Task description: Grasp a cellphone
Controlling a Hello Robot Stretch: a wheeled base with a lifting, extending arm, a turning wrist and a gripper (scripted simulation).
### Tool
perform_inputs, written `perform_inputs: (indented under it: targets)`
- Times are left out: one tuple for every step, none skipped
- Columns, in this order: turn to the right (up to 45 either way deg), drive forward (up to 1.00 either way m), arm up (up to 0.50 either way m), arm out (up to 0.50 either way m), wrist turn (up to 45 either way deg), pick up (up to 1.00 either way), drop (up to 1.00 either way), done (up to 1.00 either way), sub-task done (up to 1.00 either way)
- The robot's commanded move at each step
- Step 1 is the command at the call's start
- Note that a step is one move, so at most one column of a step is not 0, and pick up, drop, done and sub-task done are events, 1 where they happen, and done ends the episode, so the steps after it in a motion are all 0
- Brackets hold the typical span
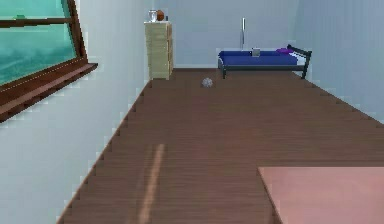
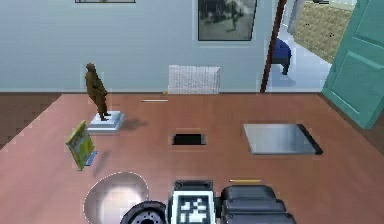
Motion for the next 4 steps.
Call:
perform_inputs:
  targets:
    - [0.0,0.0,0.0,0.44,0.0,0.0,0.0,0.0,0.0]
    - [0.0,0.0,0.0,0.0,45.0,0.0,0.0,0.0,0.0]
    - [0.0,0.0,0.0,0.0,45.0,0.0,0.0,0.0,0.0]
    - [0.0,0.0,0.0,0.0,45.0,0.0,0.0,0.0,0.0]
